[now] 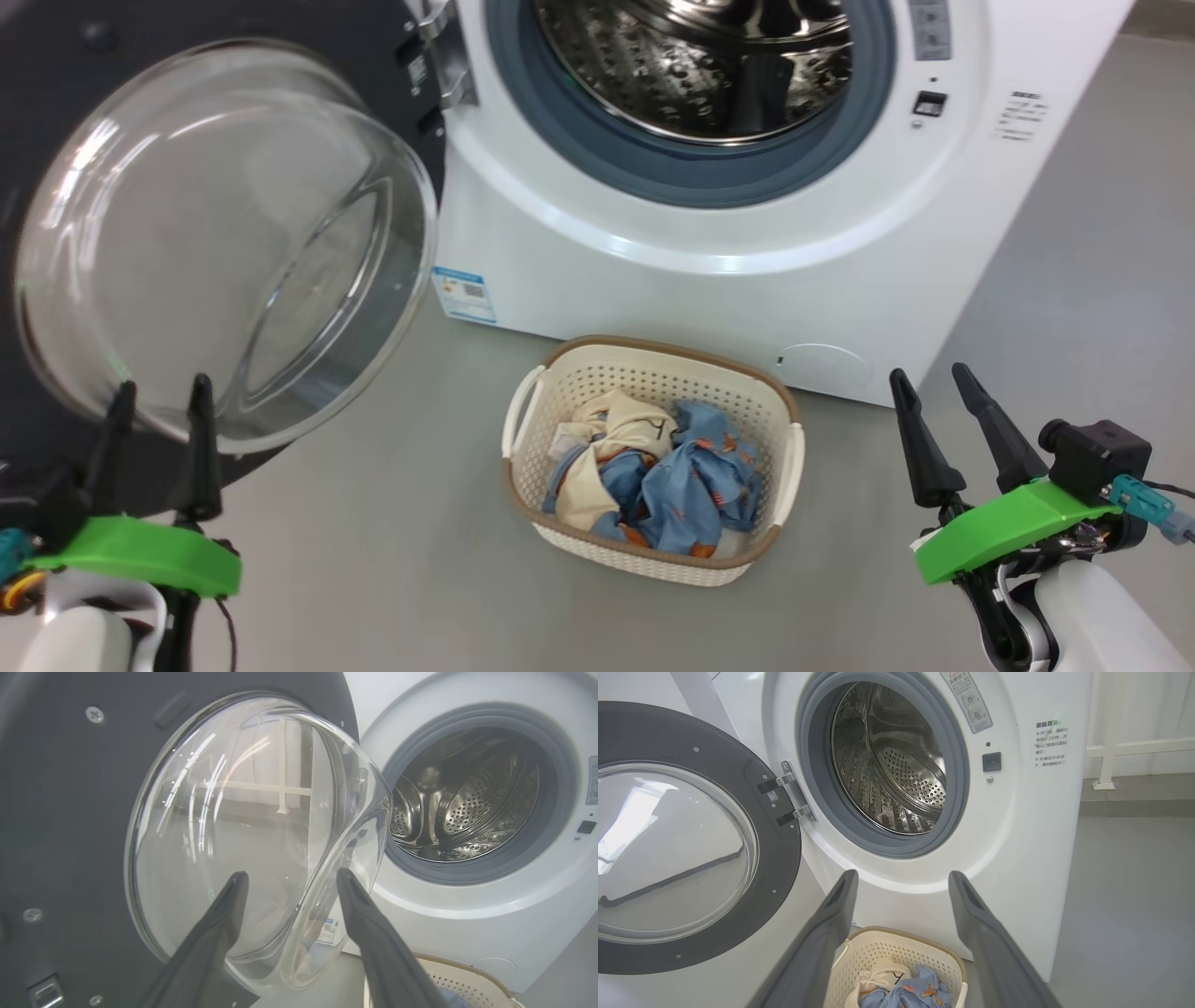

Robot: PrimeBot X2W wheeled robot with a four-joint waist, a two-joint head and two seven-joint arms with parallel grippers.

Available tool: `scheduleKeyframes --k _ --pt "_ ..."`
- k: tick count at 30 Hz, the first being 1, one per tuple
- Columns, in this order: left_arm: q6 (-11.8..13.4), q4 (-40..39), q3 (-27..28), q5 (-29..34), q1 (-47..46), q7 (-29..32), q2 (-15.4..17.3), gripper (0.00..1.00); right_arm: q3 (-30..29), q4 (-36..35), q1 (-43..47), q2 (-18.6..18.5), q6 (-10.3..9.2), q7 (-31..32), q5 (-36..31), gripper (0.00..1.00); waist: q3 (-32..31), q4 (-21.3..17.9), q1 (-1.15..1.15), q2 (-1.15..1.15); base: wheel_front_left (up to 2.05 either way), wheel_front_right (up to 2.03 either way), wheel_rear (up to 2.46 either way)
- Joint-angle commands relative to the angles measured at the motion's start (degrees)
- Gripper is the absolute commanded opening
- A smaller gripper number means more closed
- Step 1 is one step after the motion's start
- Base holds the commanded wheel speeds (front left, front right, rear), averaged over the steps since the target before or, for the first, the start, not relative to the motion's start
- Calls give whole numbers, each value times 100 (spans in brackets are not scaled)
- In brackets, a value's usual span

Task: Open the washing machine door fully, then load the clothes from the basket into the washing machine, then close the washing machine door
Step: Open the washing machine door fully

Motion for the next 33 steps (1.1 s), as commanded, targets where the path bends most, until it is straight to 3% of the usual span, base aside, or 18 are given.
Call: scheduleKeyframes --k 1,21,33 --pt "44 -236 165 -3 -23 12 169 100 133 -157 59 -24 33 -70 -16 100 -155 -239 1 0 0 0 0" --pt "340 -1151 -47 -51 747 -23 -283 100 330 -314 124 -178 33 -70 -116 100 -374 -1741 1 0 0 0 0" --pt "400 -1185 4 -83 987 -98 -423 100 318 -360 82 -221 33 -70 -112 100 -389 -2289 1 0 0 0 0"
